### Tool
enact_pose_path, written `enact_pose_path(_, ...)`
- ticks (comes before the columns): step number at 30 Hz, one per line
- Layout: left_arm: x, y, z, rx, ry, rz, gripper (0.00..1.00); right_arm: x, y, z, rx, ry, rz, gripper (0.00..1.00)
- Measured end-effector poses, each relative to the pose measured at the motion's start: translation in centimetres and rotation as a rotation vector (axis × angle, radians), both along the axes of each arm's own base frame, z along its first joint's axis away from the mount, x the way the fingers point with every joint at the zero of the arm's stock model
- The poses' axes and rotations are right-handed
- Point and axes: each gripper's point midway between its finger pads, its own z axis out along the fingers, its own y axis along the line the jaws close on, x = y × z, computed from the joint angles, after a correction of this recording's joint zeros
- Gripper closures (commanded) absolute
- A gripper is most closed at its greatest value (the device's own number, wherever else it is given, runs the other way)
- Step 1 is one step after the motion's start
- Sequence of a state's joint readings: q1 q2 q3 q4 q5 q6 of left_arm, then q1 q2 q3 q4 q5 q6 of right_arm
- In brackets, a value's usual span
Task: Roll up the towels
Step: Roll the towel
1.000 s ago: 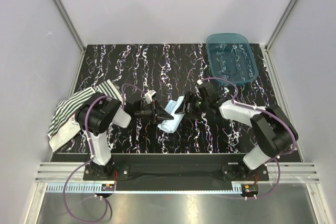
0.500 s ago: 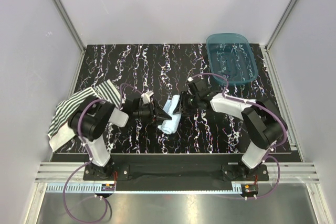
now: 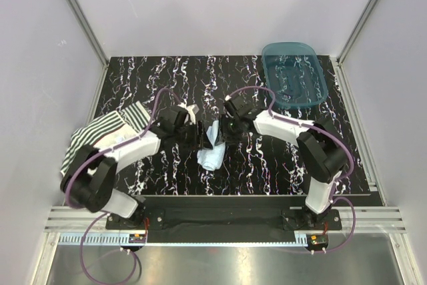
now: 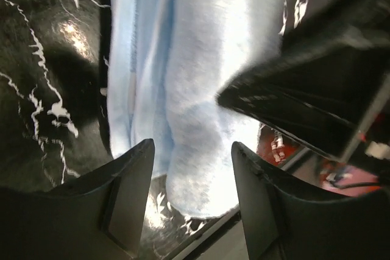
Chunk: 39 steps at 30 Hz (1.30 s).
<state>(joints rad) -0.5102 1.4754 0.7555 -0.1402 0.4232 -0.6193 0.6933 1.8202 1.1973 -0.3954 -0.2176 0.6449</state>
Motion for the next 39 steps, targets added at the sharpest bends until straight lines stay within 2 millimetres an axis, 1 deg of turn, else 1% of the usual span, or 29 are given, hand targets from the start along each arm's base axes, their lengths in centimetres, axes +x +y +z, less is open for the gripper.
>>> enact_pose_path(6, -1.7, -0.8, 2.7, 0.157, -0.178, -0.071, 0.39, 0.1, 0.3, -0.2, -0.058, 0.015, 0.012, 0.56)
enact_pose_path(9, -2.4, -1.4, 3.2, 0.198, -0.231, -0.101, 0.37, 0.1, 0.3, -0.3, -0.079, 0.028, 0.01, 0.56)
enact_pose_path(13, -3.2, -2.1, 2.5, 0.238, -0.251, -0.132, 0.36, 0.1, 0.3, -0.3, -0.088, 0.038, 0.01, 0.55)
enact_pose_path(17, -3.6, -2.2, 0.9, 0.282, -0.24, -0.147, 0.37, 0.1, 0.3, -0.3, -0.096, 0.048, 0.01, 0.55)
enact_pose_path(19, -3.5, -2.1, 0.0, 0.312, -0.235, -0.146, 0.43, 0.0, 0.2, -0.3, -0.1, 0.052, 0.011, 0.55)
enact_pose_path(21, -3.3, -1.9, -0.9, 0.341, -0.229, -0.145, 0.53, 0.0, 0.2, -0.3, -0.102, 0.056, 0.012, 0.55)
enact_pose_path(22, -3.3, -1.8, -1.3, 0.354, -0.225, -0.145, 0.62, -0.1, 0.2, -0.2, -0.102, 0.057, 0.013, 0.53)
enact_pose_path(23, -3.2, -1.7, -1.7, 0.366, -0.222, -0.144, 0.66, -0.1, 0.3, -0.3, -0.101, 0.059, 0.013, 0.51)
enact_pose_path(24, -3.1, -1.6, -2.0, 0.376, -0.223, -0.146, 0.7, -0.1, 0.3, -0.2, -0.1, 0.061, 0.016, 0.46)
enact_pose_path(26, -3.0, -1.6, -2.2, 0.384, -0.229, -0.152, 0.76, -0.2, 0.3, -0.2, -0.097, 0.063, 0.017, 0.41)
enact_pose_path(27, -2.9, -1.6, -2.2, 0.385, -0.233, -0.153, 0.77, -0.2, 0.4, -0.2, -0.096, 0.062, 0.019, 0.35)
enact_pose_path(28, -2.8, -1.7, -2.2, 0.384, -0.236, -0.154, 0.82, -0.2, 0.3, -0.2, -0.097, 0.063, 0.02, 0.25)
enact_pose_path(29, -2.8, -1.7, -2.2, 0.385, -0.238, -0.156, 0.83, -0.1, 0.2, -0.3, -0.103, 0.059, 0.017, 0.2)
enact_pose_path(32, -2.6, -1.6, -2.2, 0.382, -0.241, -0.159, 0.85, 0.1, -0.7, -0.6, -0.14, 0.054, 0.002, 0.09)
enact_pose_path(36, -2.4, -1.7, -2.1, 0.358, -0.234, -0.165, 0.85, 0.5, -1.9, -0.2, -0.171, 0.032, -0.026, 0.05)
enact_pose_path(39, -1.9, -1.4, -1.9, 0.326, -0.216, -0.158, 0.85, 0.3, -3.2, 0.8, -0.145, 0.019, -0.049, 0.02)
